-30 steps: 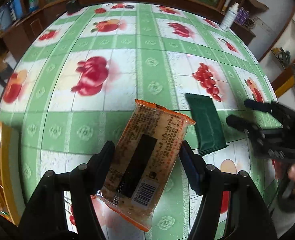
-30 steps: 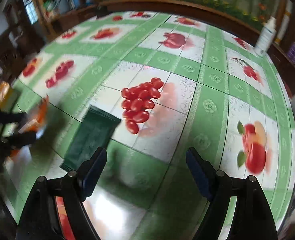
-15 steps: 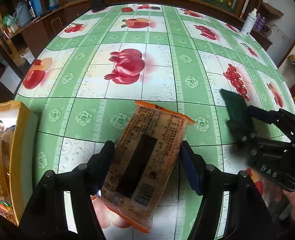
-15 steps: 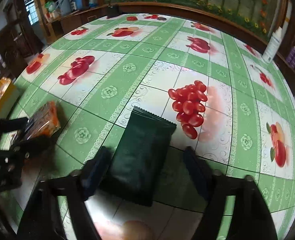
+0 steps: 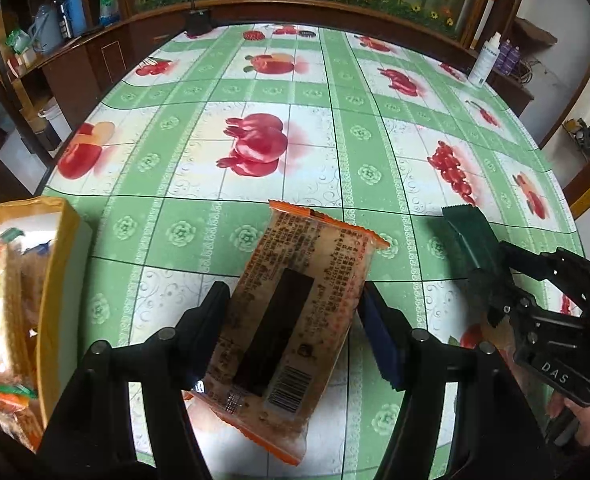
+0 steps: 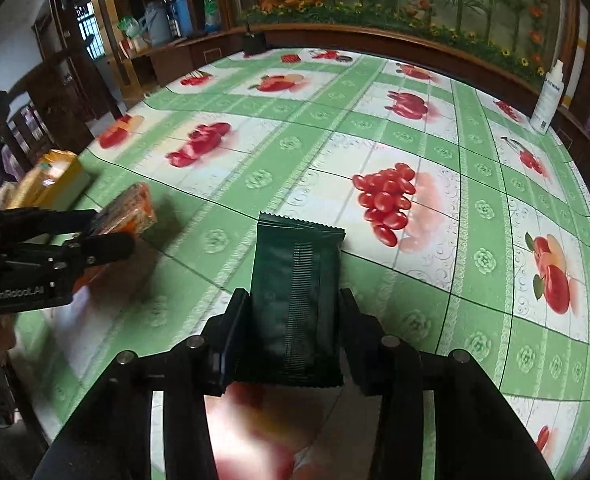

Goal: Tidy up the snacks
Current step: 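Carry both held packs over the box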

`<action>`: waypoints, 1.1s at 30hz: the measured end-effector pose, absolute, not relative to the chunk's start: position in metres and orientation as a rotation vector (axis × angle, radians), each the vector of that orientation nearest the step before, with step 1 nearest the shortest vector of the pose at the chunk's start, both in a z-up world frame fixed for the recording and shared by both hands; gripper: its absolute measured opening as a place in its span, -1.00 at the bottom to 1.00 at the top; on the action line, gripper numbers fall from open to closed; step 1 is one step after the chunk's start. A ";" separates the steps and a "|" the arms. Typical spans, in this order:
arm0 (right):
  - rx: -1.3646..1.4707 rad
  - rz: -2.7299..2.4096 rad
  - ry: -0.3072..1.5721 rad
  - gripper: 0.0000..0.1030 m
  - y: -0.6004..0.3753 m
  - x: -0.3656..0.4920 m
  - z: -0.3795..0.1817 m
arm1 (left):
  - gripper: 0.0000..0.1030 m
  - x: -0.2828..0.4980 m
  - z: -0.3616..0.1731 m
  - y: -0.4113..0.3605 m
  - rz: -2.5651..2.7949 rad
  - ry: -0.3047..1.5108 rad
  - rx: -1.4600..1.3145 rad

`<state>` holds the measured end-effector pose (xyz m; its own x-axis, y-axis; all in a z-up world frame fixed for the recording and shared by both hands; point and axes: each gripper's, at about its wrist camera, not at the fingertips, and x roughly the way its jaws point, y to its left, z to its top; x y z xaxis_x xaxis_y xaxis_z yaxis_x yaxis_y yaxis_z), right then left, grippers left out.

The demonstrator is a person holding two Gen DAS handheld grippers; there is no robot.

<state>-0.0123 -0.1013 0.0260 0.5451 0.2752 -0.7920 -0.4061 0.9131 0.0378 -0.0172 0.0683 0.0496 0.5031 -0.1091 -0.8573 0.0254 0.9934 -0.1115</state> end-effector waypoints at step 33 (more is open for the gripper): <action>-0.245 0.606 0.779 -0.14 0.012 -0.064 0.073 | 0.30 -0.129 0.129 0.152 -0.053 0.878 -0.206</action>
<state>-0.0640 0.0119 0.0729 0.5536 0.4194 -0.7195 -0.5942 0.8042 0.0116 -0.1285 0.1517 0.1287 0.6390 -0.1304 -0.7581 -0.0380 0.9790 -0.2005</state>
